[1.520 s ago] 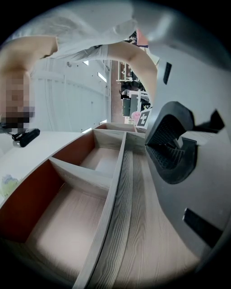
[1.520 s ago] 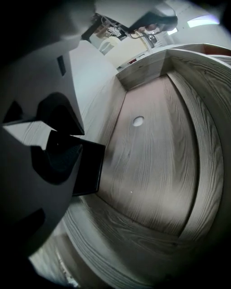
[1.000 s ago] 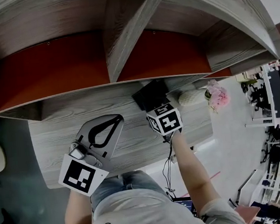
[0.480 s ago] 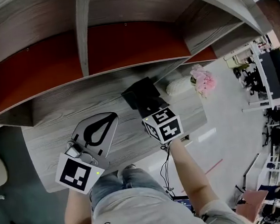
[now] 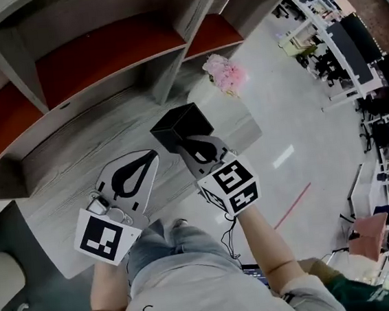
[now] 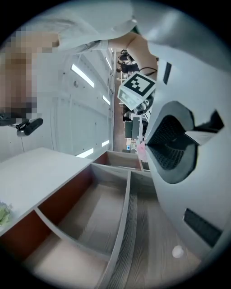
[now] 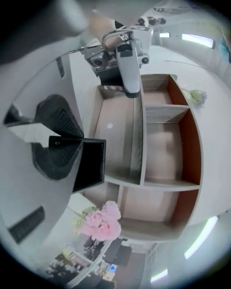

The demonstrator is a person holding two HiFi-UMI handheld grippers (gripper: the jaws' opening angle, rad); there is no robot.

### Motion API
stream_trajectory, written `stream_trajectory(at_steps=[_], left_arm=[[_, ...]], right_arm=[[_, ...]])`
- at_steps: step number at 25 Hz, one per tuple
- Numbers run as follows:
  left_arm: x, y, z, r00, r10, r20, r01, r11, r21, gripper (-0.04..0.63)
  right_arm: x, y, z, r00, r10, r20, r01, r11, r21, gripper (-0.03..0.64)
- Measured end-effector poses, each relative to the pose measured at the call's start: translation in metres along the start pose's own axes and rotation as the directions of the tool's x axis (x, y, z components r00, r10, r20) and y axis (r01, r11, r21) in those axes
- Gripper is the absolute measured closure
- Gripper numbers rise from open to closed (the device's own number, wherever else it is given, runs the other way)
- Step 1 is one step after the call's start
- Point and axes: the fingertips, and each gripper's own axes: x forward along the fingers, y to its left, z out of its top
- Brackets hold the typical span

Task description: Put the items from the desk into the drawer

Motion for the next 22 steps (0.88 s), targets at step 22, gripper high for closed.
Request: stream_trajectory(at_steps=[22], left_arm=[[0.078,-0.210,-0.007,0.963,-0.266,-0.039,0.268,0.960,0.077,0.584]], right_arm=[[-0.204,-0.047,-0.084,0.962,-0.214,0.170,0.190,0.971,0.144,0.580]])
